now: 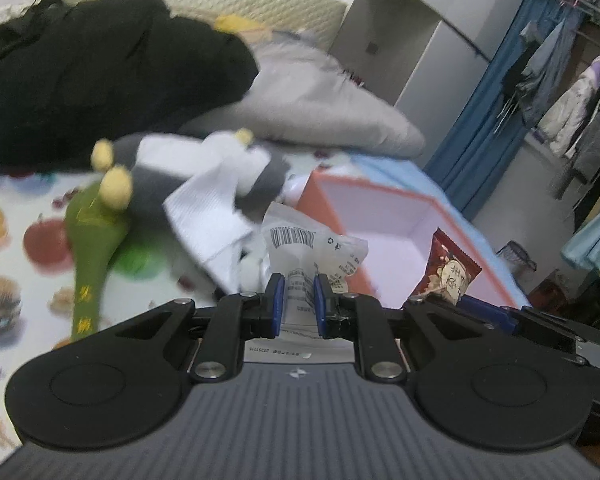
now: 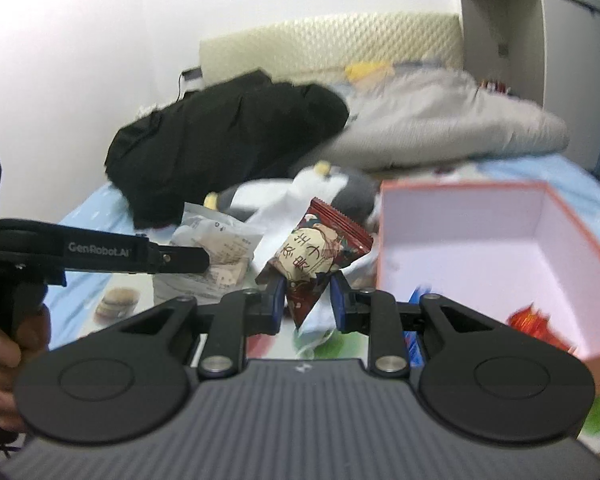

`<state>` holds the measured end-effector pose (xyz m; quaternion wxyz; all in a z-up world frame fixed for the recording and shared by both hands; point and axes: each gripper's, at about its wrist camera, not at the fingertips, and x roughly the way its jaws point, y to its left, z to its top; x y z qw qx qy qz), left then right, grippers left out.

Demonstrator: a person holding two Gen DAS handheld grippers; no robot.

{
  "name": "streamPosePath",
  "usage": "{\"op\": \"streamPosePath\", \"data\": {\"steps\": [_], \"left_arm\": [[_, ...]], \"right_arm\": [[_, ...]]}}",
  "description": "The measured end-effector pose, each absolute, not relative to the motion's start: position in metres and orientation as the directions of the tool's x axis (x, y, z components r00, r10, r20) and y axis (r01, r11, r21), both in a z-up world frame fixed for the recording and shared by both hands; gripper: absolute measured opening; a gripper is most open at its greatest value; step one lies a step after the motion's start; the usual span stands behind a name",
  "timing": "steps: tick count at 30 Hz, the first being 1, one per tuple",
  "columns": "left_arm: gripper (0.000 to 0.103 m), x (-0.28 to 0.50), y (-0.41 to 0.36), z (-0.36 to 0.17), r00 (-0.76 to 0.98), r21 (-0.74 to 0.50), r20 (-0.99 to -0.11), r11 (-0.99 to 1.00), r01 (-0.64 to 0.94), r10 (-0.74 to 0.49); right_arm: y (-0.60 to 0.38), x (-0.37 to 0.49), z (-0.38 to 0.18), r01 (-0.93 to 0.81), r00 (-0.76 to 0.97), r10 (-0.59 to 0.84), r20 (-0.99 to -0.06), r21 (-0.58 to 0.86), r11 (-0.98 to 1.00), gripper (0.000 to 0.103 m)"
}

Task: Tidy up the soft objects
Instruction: 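Lift and carry both packets with both tools over the pink box, then open both tools to drop the packets into the box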

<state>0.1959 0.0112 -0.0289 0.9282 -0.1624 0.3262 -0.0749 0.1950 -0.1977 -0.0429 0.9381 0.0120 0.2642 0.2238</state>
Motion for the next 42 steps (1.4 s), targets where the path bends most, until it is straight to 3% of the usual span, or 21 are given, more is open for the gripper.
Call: {"op": "streamPosePath", "data": {"steps": [7, 13, 20, 30, 40, 42], "left_arm": [[0.019, 0.229, -0.012, 0.014, 0.811, -0.338, -0.514, 0.935, 0.109, -0.280], [0.019, 0.277, -0.036, 0.035, 0.799, -0.397, -0.475, 0.900, 0.180, -0.370], [0.019, 0.339, -0.087, 0.030, 0.728, -0.293, -0.578, 0.927, 0.236, -0.368], [0.019, 0.400, -0.144, -0.029, 0.550, -0.256, -0.760, 0.937, 0.236, -0.346], [0.019, 0.404, -0.168, -0.061, 0.461, -0.263, -0.820, 0.939, 0.222, -0.339], [0.025, 0.406, -0.170, -0.063, 0.456, -0.262, -0.825, 0.942, 0.211, -0.332]], "right_arm": [[-0.224, 0.212, -0.003, -0.366, 0.837, 0.365, -0.408, 0.078, 0.927, 0.028], [-0.254, 0.239, 0.011, -0.283, 0.874, 0.275, -0.402, 0.040, 0.958, 0.028], [-0.300, 0.287, -0.002, -0.211, 0.829, 0.238, -0.506, 0.111, 0.971, 0.028], [-0.333, 0.324, -0.041, -0.184, 0.694, 0.281, -0.662, 0.214, 0.959, 0.028], [-0.375, 0.345, -0.103, -0.069, 0.555, 0.252, -0.793, 0.258, 0.964, 0.028], [-0.377, 0.347, -0.106, -0.071, 0.550, 0.245, -0.799, 0.247, 0.966, 0.029]]}}
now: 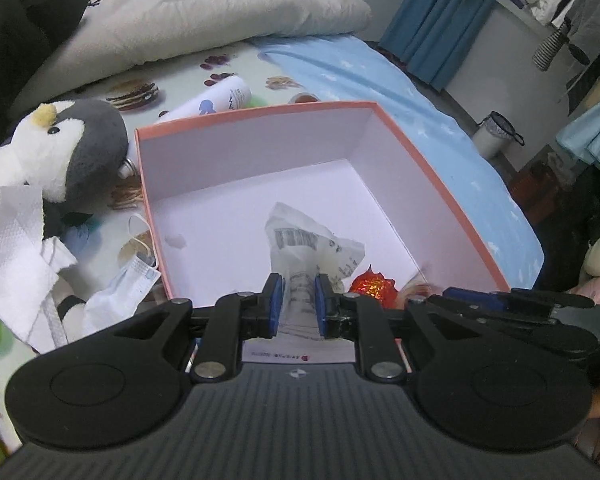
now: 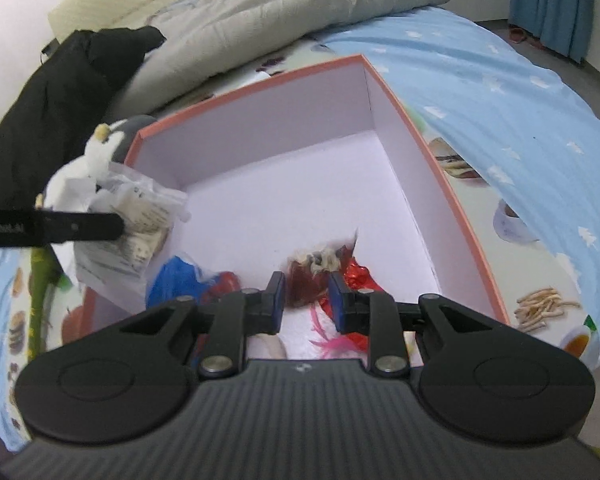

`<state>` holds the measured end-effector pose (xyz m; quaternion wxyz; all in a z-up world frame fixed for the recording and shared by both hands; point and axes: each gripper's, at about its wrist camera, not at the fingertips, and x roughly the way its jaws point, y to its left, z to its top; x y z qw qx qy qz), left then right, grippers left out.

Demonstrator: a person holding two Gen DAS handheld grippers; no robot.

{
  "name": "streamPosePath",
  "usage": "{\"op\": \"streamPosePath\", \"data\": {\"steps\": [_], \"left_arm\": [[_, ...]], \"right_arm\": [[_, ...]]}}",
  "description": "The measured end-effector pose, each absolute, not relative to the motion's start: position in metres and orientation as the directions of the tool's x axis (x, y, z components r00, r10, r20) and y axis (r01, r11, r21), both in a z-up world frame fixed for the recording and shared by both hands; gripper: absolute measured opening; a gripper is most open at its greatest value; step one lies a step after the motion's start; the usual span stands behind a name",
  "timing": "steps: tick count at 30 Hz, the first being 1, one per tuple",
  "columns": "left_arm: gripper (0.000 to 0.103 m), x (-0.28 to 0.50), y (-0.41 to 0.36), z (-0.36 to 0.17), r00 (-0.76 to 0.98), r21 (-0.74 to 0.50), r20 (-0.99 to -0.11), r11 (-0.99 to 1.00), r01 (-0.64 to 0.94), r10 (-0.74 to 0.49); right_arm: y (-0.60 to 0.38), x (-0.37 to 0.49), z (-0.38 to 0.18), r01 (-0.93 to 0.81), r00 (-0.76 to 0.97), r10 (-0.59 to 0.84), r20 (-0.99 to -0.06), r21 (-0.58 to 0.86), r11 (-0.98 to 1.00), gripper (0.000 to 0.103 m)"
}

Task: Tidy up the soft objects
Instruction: 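Open both tools to drop the packets into the box, then withdraw both open tools from the box back toward the pile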

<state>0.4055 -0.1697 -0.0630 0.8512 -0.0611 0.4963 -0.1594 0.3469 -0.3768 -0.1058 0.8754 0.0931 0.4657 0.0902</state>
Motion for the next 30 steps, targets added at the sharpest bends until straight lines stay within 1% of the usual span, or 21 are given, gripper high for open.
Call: {"op": "streamPosePath", "data": {"steps": [1, 2, 3, 5, 10, 13, 17, 20, 24, 27, 30], "left_arm": [[0.028, 0.406, -0.170, -0.063, 0.451, -0.267, -0.828, 0.941, 0.206, -0.333], [0.041, 0.407, -0.169, -0.065, 0.443, -0.278, -0.828, 0.938, 0.207, -0.344], [0.052, 0.408, -0.168, -0.065, 0.435, -0.293, -0.827, 0.934, 0.206, -0.356], [0.052, 0.407, -0.166, -0.063, 0.442, -0.312, -0.818, 0.930, 0.197, -0.368], [0.052, 0.396, -0.167, -0.048, 0.488, -0.280, -0.795, 0.931, 0.233, -0.361], [0.052, 0.385, -0.165, -0.034, 0.539, -0.258, -0.763, 0.933, 0.251, -0.356], [0.052, 0.374, -0.158, -0.024, 0.567, -0.267, -0.731, 0.924, 0.276, -0.380], [0.052, 0.362, -0.157, -0.016, 0.611, -0.204, -0.713, 0.935, 0.289, -0.344], [0.052, 0.344, -0.151, -0.002, 0.658, -0.171, -0.670, 0.934, 0.314, -0.344], [0.052, 0.327, -0.147, 0.006, 0.704, -0.116, -0.636, 0.941, 0.319, -0.317], [0.052, 0.312, -0.139, 0.011, 0.723, -0.116, -0.611, 0.940, 0.321, -0.322]], "right_arm": [[-0.376, 0.347, -0.106, -0.075, 0.546, 0.247, -0.801, 0.247, 0.966, 0.029], [-0.376, 0.348, -0.107, -0.071, 0.541, 0.243, -0.805, 0.244, 0.967, 0.032], [-0.379, 0.346, -0.107, -0.065, 0.541, 0.236, -0.807, 0.240, 0.969, 0.040], [-0.380, 0.344, -0.106, -0.057, 0.552, 0.224, -0.803, 0.232, 0.971, 0.046], [-0.382, 0.337, -0.093, -0.061, 0.603, 0.213, -0.769, 0.221, 0.973, 0.045], [-0.380, 0.328, -0.076, -0.077, 0.657, 0.204, -0.726, 0.205, 0.976, 0.045], [-0.374, 0.312, -0.052, -0.098, 0.728, 0.203, -0.655, 0.193, 0.976, 0.045], [-0.369, 0.304, -0.039, -0.110, 0.754, 0.208, -0.624, 0.192, 0.975, 0.046], [-0.359, 0.290, -0.026, -0.138, 0.787, 0.214, -0.578, 0.174, 0.975, 0.046], [-0.352, 0.278, -0.021, -0.160, 0.803, 0.237, -0.547, 0.184, 0.970, 0.046], [-0.344, 0.267, -0.020, -0.175, 0.811, 0.248, -0.529, 0.185, 0.967, 0.046]]}}
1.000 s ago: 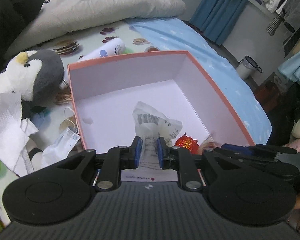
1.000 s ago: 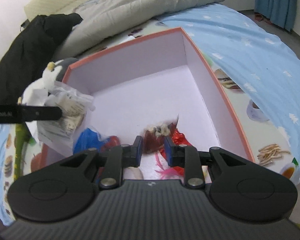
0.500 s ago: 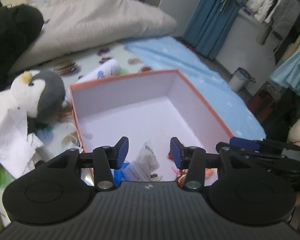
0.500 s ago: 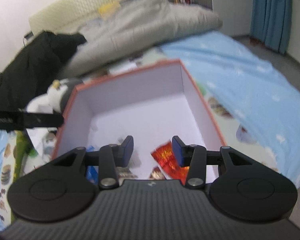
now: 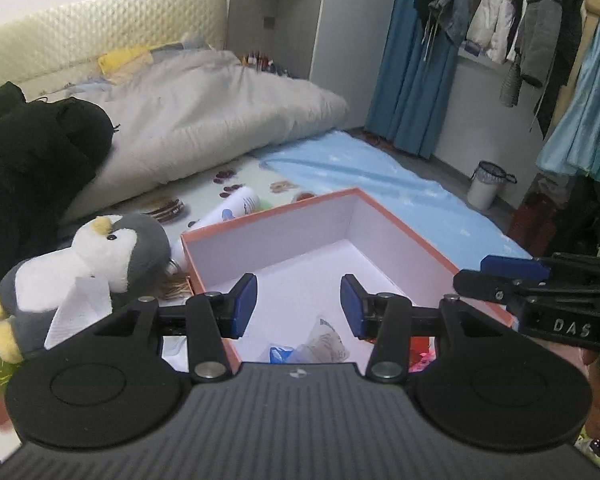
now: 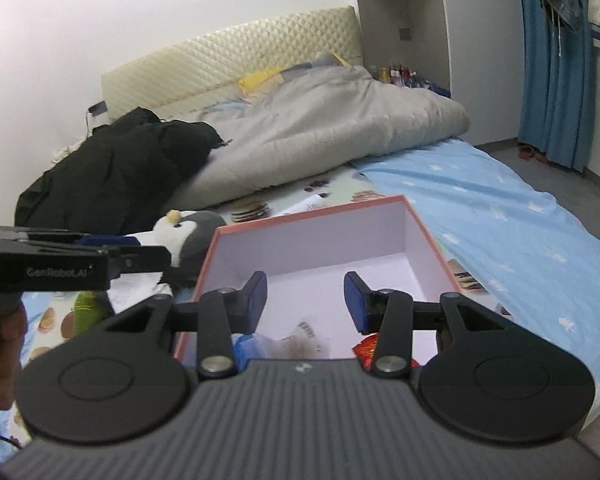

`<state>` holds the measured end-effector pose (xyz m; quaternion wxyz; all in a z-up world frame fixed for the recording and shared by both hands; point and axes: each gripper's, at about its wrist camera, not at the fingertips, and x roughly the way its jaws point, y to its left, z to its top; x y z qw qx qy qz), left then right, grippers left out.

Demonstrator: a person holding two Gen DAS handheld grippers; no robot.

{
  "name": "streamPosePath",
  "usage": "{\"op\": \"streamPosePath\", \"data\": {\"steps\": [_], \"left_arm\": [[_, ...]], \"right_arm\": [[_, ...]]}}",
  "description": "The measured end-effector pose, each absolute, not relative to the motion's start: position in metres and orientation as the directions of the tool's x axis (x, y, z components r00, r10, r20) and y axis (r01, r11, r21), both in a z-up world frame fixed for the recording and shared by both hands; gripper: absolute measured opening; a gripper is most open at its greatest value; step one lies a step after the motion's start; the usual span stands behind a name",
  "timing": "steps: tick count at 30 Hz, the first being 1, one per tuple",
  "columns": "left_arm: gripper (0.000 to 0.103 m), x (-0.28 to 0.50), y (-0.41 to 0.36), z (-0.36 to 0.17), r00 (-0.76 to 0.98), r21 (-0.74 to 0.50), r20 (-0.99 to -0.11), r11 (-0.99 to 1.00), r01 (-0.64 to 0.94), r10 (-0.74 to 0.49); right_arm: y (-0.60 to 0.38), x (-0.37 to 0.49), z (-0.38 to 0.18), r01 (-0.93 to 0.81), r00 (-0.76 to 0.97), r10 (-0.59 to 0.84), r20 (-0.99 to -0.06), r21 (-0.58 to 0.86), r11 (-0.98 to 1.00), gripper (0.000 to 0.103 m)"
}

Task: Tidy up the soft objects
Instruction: 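Withdraw both open tools from the box back toward the pile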

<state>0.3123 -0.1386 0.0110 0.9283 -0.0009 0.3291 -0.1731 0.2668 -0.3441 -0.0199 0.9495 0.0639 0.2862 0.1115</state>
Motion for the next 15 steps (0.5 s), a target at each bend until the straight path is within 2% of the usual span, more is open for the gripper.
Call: {"op": "streamPosePath", "data": {"steps": [9, 15], "left_arm": [[0.052, 0.260, -0.108, 0.015, 0.775, -0.131, -0.551, 0.949, 0.287, -0.310], [0.052, 0.217, -0.096, 0.013, 0.814, -0.049, -0.526, 0.965, 0.258, -0.245]], "right_arm": [[-0.313, 0.226, -0.021, -0.233, 0.827, 0.296, -0.479, 0.187, 0.954, 0.046], [-0.294, 0.196, -0.033, -0.239, 0.822, 0.313, -0.475, 0.211, 0.948, 0.046]]}}
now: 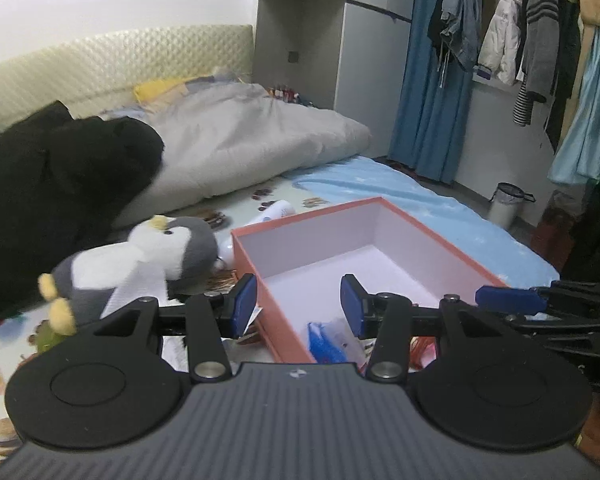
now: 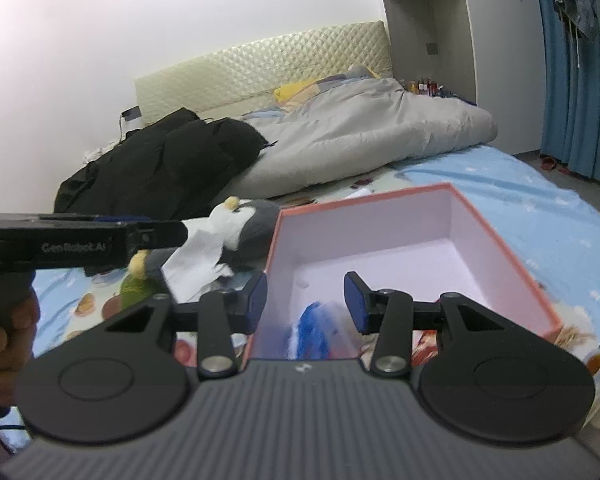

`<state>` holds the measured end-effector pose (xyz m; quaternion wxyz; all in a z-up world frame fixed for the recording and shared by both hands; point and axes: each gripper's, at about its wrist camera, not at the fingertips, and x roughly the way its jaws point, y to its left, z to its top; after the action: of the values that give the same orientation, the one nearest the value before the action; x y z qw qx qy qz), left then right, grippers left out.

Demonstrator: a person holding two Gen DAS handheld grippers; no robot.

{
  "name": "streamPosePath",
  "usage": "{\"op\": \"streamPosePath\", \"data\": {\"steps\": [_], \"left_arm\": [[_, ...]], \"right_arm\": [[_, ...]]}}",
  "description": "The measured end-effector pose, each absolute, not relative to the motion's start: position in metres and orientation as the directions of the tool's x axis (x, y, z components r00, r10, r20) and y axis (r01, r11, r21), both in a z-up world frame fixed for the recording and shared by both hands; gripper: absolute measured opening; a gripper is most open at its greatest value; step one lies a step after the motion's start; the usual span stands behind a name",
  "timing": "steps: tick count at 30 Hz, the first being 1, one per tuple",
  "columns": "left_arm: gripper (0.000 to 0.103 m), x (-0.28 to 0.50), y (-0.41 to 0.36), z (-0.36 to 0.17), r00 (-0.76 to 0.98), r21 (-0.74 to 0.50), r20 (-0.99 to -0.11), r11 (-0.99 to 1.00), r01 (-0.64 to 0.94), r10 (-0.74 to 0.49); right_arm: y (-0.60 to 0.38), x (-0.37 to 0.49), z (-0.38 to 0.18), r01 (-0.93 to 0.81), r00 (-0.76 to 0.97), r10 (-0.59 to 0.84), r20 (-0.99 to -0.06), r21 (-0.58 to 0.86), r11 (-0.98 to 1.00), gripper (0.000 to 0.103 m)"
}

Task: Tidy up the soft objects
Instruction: 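Withdraw both open tools from the box back toward the pile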

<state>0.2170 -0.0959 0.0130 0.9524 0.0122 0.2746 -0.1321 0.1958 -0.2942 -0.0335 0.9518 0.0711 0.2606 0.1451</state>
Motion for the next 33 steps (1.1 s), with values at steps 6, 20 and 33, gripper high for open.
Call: {"op": "streamPosePath", "data": {"steps": [6, 20, 33], "left_arm": [[0.052, 0.179, -0.078, 0.009, 0.818, -0.086, -0.527, 0.973, 0.216, -0.229], [0.058, 0.106, -0.032, 0.002, 0.851, -0.175, -0.513, 0.984, 0.024, -0.112], [0.059, 0.102, 0.018, -0.052, 0.803, -0.282, -0.590, 0.953, -0.109, -0.082]], "right_arm": [[-0.271, 0.173, -0.038, -0.258, 0.800, 0.329, -0.501, 0.207, 0.944, 0.046], [-0.220, 0.141, -0.032, -0.357, 0.738, 0.418, -0.530, 0.218, 0.908, 0.046], [-0.174, 0.130, -0.055, -0.412, 0.673, 0.443, -0.592, 0.198, 0.889, 0.045]]}}
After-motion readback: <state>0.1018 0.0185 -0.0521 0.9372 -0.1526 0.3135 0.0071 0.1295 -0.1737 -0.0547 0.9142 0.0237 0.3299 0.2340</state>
